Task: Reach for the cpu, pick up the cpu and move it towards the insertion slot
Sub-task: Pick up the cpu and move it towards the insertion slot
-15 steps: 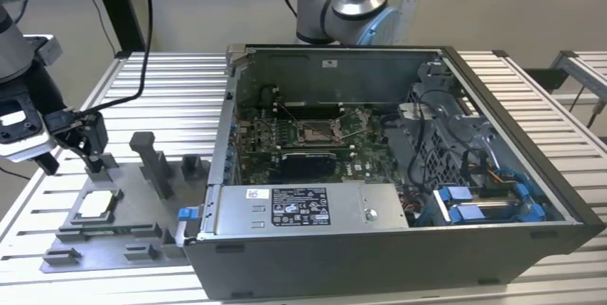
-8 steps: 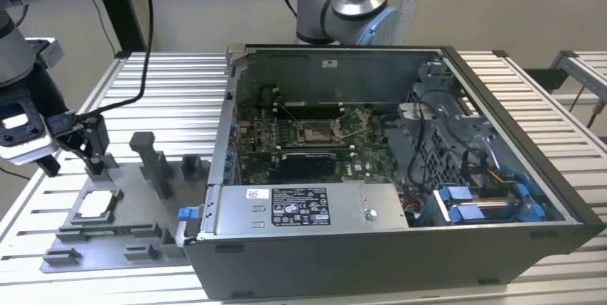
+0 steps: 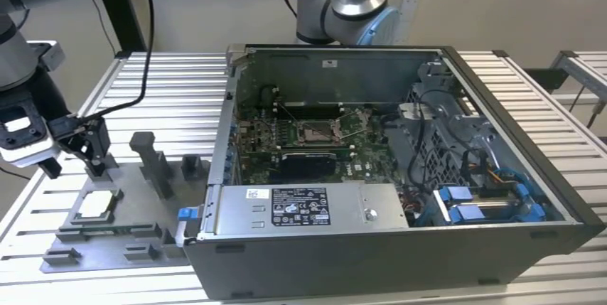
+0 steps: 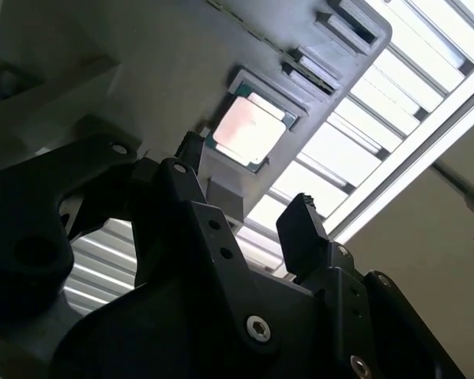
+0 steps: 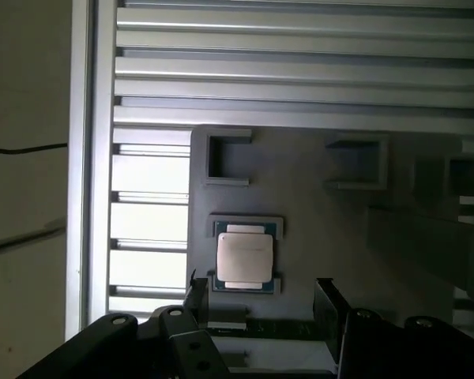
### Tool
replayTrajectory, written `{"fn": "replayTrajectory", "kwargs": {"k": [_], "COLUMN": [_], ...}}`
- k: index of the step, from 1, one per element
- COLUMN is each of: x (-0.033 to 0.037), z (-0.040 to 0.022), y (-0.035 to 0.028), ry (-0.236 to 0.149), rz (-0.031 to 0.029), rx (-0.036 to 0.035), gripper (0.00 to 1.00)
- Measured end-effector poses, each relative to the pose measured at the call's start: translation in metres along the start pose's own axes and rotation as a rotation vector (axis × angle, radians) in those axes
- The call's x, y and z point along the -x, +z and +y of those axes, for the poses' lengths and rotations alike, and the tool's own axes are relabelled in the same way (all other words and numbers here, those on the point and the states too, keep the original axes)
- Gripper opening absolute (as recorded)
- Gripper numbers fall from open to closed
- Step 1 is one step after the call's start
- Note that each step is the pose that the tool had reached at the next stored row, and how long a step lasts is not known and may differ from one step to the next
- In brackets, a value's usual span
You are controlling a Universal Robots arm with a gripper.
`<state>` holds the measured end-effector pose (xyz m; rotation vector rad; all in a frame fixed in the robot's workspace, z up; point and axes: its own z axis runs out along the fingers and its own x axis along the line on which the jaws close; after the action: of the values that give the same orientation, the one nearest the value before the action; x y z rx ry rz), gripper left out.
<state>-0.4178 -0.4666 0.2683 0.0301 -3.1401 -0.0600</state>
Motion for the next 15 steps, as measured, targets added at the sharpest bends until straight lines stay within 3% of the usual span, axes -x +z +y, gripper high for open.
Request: {"fn": "replayTrajectory", "kwargs": {"k": [15], "x": [-0.0008], "z": [-0.0003], "y": [0.0082], "ry": [0.000], "rz": [0.0001], "rx": [0.0000], "gripper": [1.00]}}
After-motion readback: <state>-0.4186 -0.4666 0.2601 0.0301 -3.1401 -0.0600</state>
